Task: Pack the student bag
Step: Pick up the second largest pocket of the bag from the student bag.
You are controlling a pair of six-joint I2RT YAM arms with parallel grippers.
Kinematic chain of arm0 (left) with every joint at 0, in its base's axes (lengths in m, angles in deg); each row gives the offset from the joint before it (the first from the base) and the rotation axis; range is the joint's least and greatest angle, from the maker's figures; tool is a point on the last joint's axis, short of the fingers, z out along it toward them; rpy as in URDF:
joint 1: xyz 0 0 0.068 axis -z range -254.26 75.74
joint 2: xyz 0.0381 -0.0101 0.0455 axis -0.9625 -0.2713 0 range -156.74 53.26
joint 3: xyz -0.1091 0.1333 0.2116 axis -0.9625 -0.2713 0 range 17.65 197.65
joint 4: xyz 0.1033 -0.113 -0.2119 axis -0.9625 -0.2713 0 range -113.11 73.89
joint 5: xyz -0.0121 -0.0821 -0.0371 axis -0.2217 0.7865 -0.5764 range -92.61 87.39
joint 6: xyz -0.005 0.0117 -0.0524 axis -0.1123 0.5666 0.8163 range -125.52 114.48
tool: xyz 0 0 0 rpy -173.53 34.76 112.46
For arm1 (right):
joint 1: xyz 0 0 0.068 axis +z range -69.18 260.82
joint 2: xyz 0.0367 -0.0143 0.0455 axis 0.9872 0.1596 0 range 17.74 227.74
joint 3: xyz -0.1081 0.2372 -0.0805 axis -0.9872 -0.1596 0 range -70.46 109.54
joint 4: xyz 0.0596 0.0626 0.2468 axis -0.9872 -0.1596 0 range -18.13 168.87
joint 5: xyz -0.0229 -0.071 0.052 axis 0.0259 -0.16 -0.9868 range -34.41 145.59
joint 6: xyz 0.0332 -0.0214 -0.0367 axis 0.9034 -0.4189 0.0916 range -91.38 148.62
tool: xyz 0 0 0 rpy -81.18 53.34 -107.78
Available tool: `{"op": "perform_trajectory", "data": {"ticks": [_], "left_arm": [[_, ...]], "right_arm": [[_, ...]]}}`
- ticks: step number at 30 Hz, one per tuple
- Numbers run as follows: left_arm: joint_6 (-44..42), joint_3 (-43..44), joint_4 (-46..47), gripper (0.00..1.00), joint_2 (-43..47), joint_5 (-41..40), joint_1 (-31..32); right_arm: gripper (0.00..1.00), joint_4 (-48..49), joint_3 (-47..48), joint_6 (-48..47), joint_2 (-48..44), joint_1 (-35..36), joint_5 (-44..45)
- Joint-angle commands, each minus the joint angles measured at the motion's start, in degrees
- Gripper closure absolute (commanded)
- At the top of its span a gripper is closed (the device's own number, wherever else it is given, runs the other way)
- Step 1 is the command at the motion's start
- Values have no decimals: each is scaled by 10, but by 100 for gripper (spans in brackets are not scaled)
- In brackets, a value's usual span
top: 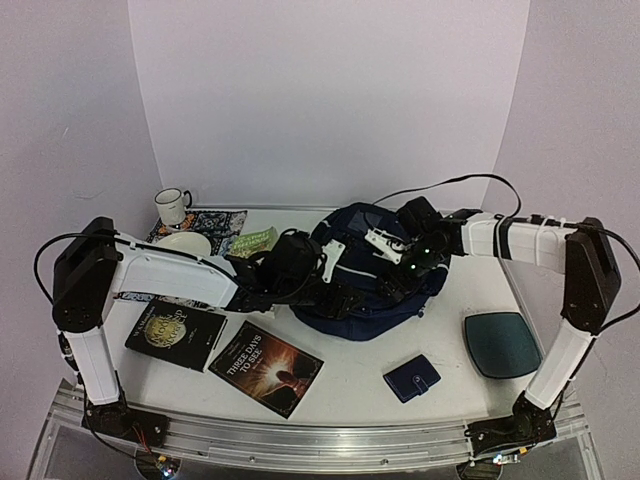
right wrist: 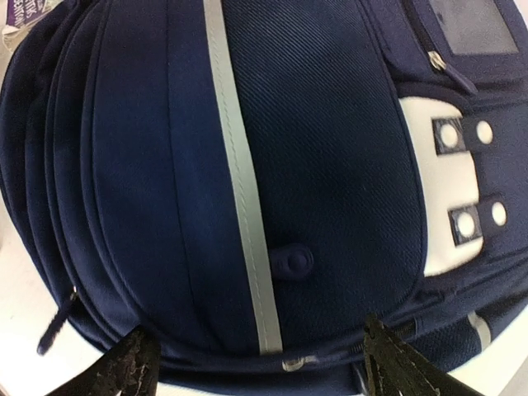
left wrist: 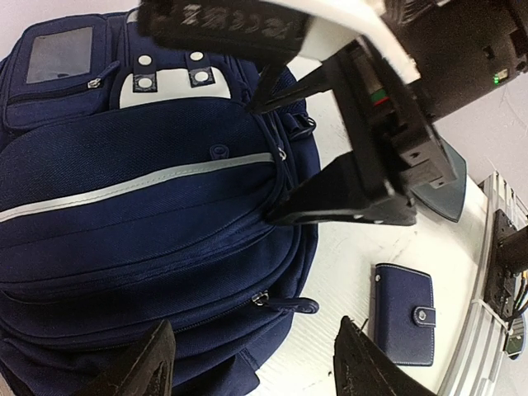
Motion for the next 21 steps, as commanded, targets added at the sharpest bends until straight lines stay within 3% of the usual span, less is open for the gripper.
{"op": "perform_trajectory", "data": {"ticks": [1, 6, 9, 12, 15, 17, 21], "left_arm": [[12, -3, 17, 33, 22, 5, -3], [17, -7, 15, 32, 25, 4, -3], [21, -9, 14, 32, 27, 6, -3], [28, -10, 14, 31, 28, 8, -2], [38, -7, 13, 31, 27, 8, -2], [45, -5, 13, 31, 25, 6, -1], [66, 4, 10, 30, 17, -8, 0]], "right_arm": [[15, -18, 37, -45, 35, 3, -46], [20, -18, 52, -53, 66, 3, -41], [43, -20, 63, -54, 79, 3, -21], [75, -20, 70, -50, 72, 3, -16], [94, -21, 74, -39, 51, 3, -24], [100, -21, 75, -30, 34, 3, -26], [100, -21, 80, -8, 7, 3, -32]]}}
